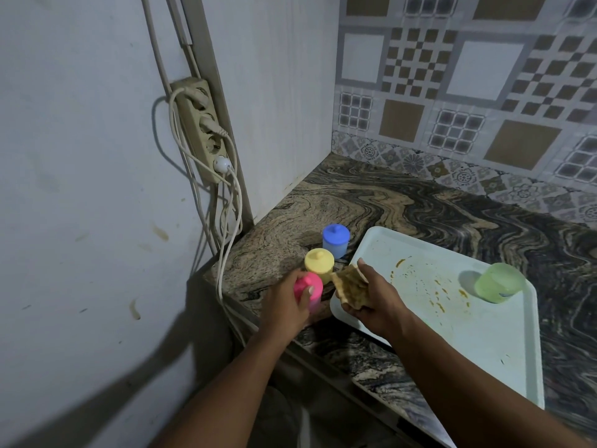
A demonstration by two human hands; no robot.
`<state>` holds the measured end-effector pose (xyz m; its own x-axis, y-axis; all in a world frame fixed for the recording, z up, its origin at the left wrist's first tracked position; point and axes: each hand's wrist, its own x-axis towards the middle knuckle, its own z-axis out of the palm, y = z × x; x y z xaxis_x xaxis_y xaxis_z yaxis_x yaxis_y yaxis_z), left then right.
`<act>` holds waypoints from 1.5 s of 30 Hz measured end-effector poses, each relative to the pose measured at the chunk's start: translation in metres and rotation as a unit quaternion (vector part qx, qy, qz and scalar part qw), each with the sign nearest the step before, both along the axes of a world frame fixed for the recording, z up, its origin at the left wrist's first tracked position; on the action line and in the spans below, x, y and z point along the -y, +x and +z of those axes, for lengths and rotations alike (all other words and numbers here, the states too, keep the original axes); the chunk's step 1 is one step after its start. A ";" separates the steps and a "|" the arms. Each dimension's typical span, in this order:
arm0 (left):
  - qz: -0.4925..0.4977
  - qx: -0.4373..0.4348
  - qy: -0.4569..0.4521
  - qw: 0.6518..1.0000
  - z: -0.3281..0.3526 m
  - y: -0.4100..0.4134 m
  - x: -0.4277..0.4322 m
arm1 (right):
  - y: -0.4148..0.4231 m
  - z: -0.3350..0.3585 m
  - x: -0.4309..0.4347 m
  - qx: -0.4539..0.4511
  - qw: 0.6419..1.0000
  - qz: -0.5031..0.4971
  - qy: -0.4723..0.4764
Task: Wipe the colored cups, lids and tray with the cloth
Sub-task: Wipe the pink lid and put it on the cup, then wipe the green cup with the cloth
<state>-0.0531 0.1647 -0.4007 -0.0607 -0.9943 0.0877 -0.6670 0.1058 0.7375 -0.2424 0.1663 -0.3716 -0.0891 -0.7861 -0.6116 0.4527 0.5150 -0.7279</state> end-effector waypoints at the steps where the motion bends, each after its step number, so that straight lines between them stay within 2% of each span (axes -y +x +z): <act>1: -0.001 0.008 0.000 1.000 -0.001 0.000 0.000 | -0.002 0.002 0.000 0.013 1.000 0.013 -0.007; 3: 0.006 0.027 -0.013 1.000 0.001 0.001 0.001 | -0.010 0.006 0.000 0.026 0.999 0.032 -0.024; 5: 0.013 0.051 -0.069 0.996 0.007 -0.002 0.004 | -0.021 0.009 0.003 0.002 0.999 0.029 -0.032; 10: -0.034 0.072 -0.169 0.982 0.035 -0.037 0.017 | -0.058 0.024 0.008 -0.063 0.996 -0.054 -0.013; 15: -0.156 0.045 -0.177 0.971 0.044 -0.101 0.028 | -0.114 0.037 0.000 -0.072 0.986 -0.153 -0.004; 20: -0.266 0.046 -0.134 0.954 0.050 -0.168 0.038 | -0.161 0.045 -0.029 -0.092 0.963 -0.253 -0.017; 25: -0.359 0.121 -0.104 0.920 0.051 -0.240 0.045 | -0.202 0.050 -0.058 -0.095 0.920 -0.380 -0.024; 29: -0.412 0.200 -0.136 0.878 0.048 -0.289 0.041 | -0.229 0.046 -0.071 -0.106 0.885 -0.454 -0.003; 36: -0.434 0.312 -0.198 0.822 0.038 -0.335 0.033 | -0.244 0.013 -0.091 -0.193 0.884 -0.425 -0.012; 38: -0.419 0.330 -0.197 0.823 0.037 -0.339 0.036 | -0.243 0.004 -0.092 -0.221 0.887 -0.405 -0.007; 41: -0.399 0.309 -0.172 0.846 0.035 -0.337 0.040 | -0.239 -0.010 -0.087 -0.261 0.887 -0.381 -0.003; 45: -0.382 0.169 -0.111 0.902 0.041 -0.322 0.046 | -0.221 0.001 -0.081 -0.377 0.864 -0.330 -0.051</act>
<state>-0.3755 0.1190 -0.3596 -0.7805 -0.6120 0.1276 -0.5202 0.7490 0.4104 -0.4630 0.2470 -0.3709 -0.8809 -0.4592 -0.1145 0.0005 0.2411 -0.9705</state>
